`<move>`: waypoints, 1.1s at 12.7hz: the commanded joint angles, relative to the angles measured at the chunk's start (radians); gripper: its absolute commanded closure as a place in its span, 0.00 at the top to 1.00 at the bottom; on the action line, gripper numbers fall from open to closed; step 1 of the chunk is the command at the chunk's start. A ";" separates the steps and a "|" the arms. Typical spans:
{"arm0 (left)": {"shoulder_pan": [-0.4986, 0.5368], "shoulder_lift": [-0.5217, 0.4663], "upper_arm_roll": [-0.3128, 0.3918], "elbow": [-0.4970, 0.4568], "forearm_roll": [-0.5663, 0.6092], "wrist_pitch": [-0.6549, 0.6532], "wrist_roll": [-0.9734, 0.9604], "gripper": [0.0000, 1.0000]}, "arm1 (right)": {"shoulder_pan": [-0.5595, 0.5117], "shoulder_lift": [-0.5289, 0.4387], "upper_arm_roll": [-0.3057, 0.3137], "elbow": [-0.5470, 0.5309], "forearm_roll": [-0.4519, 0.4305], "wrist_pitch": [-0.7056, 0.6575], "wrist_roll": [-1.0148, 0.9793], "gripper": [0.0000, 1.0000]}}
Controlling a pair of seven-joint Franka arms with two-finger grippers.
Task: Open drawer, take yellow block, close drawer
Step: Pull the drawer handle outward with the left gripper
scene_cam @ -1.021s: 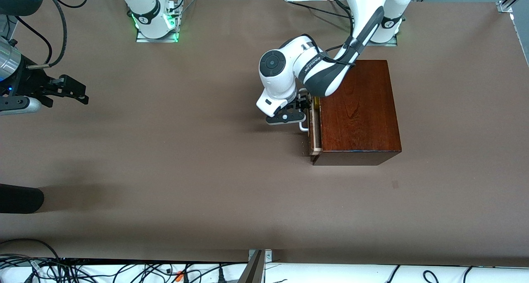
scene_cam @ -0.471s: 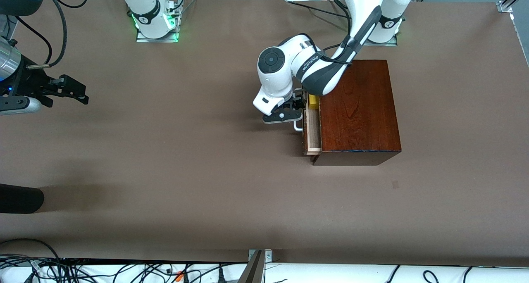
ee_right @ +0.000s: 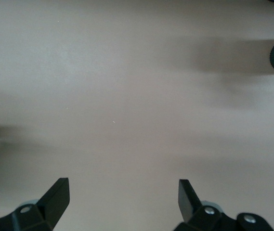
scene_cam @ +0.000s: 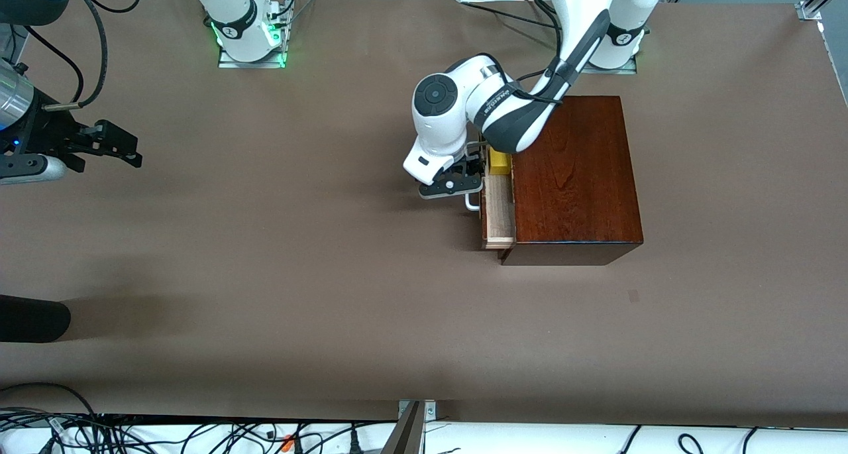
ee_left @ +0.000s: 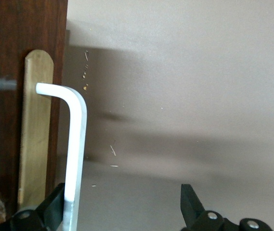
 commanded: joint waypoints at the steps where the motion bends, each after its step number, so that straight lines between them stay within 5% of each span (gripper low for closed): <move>1: -0.034 0.053 -0.020 0.074 -0.063 0.039 -0.045 1.00 | 0.000 0.002 0.001 0.011 -0.014 0.002 0.013 1.00; 14: -0.039 0.045 -0.020 0.158 -0.046 -0.057 -0.035 1.00 | 0.000 0.002 0.001 0.009 -0.015 0.000 0.011 1.00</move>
